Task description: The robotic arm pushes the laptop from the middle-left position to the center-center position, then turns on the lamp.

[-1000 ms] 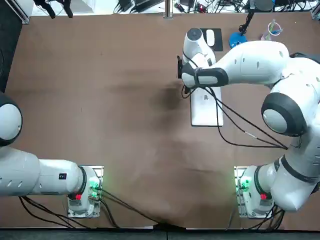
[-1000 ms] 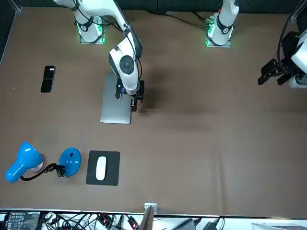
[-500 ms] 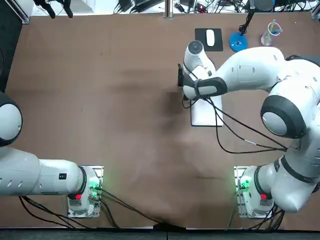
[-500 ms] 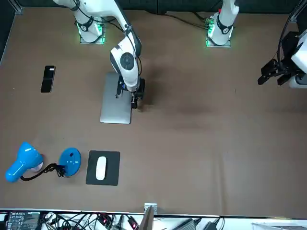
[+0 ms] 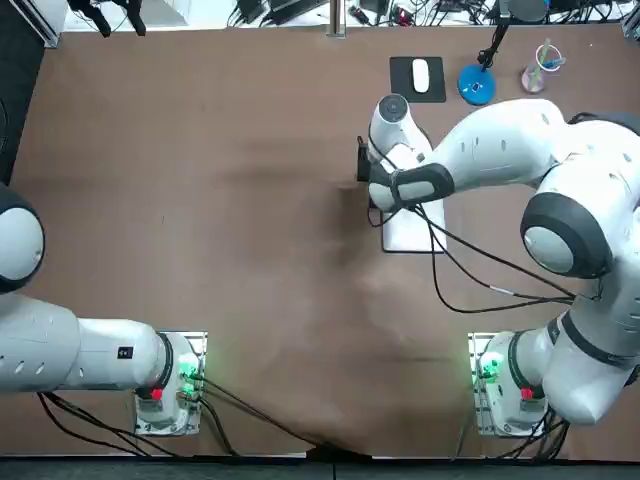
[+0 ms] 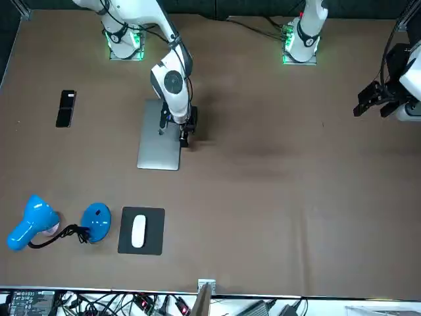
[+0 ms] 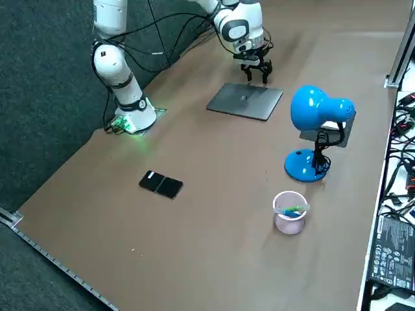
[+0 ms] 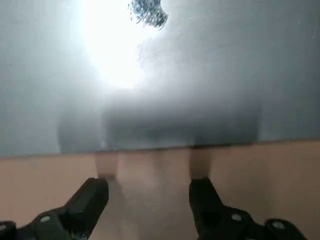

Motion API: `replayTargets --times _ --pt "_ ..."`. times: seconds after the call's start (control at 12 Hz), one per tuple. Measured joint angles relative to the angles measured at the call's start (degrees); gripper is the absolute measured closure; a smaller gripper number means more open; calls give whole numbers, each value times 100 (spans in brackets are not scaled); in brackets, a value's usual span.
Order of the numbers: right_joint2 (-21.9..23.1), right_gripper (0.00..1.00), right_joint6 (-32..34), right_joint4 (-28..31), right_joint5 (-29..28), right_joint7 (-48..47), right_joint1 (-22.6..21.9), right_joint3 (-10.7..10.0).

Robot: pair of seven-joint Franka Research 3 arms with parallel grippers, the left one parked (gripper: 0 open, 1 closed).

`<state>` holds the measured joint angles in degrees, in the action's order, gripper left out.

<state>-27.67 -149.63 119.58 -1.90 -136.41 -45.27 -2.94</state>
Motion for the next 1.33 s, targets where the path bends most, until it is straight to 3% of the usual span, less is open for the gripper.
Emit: replayTargets --times 0.75,1.33 --pt "3 0 -293 320 0 0 1 -32" --pt "303 0 -444 789 2 273 89 -90"
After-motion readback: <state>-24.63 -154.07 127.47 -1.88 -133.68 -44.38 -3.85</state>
